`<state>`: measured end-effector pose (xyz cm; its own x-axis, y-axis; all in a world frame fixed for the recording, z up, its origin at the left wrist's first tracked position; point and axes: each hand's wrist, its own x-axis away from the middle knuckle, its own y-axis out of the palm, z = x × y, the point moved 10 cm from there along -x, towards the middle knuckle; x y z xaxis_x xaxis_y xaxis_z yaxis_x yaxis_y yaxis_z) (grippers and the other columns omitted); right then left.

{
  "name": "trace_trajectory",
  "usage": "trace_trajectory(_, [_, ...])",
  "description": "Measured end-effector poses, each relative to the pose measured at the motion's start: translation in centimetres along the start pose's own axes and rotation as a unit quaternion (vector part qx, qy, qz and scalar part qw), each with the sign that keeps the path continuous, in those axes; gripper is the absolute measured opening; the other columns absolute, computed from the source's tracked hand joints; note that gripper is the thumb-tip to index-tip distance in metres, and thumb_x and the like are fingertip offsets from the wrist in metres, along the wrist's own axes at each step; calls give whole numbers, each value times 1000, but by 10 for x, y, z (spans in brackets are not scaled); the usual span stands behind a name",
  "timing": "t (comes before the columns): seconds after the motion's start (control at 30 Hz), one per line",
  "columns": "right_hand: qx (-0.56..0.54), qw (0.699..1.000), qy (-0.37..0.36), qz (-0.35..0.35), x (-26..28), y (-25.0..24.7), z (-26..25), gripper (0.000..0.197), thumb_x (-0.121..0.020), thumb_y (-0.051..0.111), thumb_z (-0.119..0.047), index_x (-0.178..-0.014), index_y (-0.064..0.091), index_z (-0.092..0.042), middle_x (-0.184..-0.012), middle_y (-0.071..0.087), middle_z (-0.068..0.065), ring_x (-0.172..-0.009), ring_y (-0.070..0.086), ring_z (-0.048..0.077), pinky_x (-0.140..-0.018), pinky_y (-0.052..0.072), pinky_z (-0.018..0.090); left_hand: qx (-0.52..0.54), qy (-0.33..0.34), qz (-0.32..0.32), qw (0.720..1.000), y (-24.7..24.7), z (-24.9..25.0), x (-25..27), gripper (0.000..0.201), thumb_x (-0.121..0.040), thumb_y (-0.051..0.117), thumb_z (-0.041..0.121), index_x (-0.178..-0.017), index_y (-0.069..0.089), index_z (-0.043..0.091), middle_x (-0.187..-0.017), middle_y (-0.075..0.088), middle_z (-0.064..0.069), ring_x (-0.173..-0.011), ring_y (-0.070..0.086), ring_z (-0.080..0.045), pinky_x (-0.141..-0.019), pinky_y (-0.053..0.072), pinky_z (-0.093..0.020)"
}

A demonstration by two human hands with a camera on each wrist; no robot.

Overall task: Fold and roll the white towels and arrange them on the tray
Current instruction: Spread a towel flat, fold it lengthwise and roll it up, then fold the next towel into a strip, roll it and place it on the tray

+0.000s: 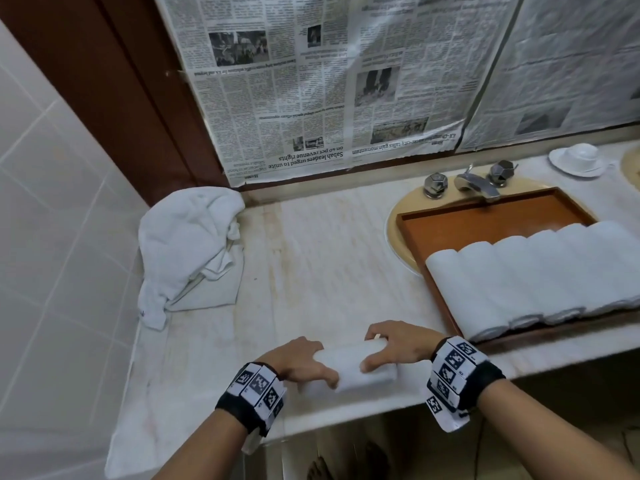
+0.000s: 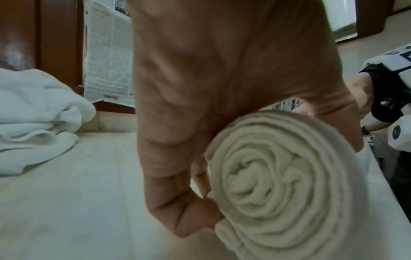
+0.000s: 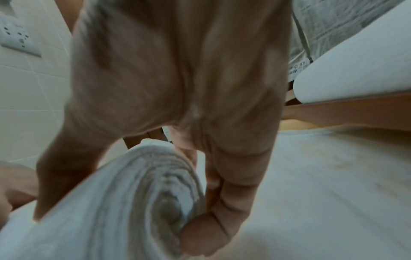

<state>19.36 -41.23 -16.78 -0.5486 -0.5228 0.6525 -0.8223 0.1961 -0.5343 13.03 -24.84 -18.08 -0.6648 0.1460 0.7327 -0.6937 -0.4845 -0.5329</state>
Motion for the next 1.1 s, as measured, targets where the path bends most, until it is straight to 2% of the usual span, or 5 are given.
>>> trace_trajectory(0.53, [-61, 975, -97, 190, 89, -182, 59, 50, -72, 81, -52, -115, 62, -36, -108, 62, -13, -99, 59, 6, -85, 52, 25, 63, 187, 133, 971, -109, 168, -21, 62, -65, 75, 75, -114, 65, 37, -106, 67, 15, -95, 62, -4, -76, 52, -23])
trace_trajectory(0.67, [-53, 968, -120, 215, 81, -256, 95, 51, -71, 81, -53, -116, 64, -35, -110, 65, -16, -100, 60, 6, -86, 53, 29, 91, 206, 191, 955, -144, 226, -51, 56, -69, 75, 71, -114, 64, 38, -106, 66, 13, -93, 61, 0, -66, 46, -16])
trace_trajectory(0.8, [-36, 965, -111, 233, 60, -310, 131, 48, -75, 82, -43, -119, 64, -31, -109, 66, -16, -99, 61, 4, -87, 53, 28, 90, 210, 237, 944, -171, 270, -88, 56, -72, 74, 68, -117, 66, 36, -113, 66, 12, -104, 60, -9, -83, 49, -22])
trace_trajectory(0.97, [-57, 969, -75, 228, 23, -334, 172, 45, -76, 80, -38, -116, 63, -31, -105, 64, -14, -93, 63, 7, -74, 58, 28, 78, 181, 235, 952, -179, 291, -145, 57, -75, 76, 63, -121, 65, 32, -119, 65, 9, -109, 57, -11, -92, 48, -27])
trace_trajectory(1.1, [-18, 978, -52, 201, -3, -332, 191, 42, -79, 76, -37, -117, 61, -31, -109, 63, -11, -96, 60, 10, -74, 48, 20, 56, 170, 207, 962, -167, 296, -178, 56, -78, 77, 56, -124, 63, 27, -116, 62, 11, -109, 56, -10, -88, 43, -22])
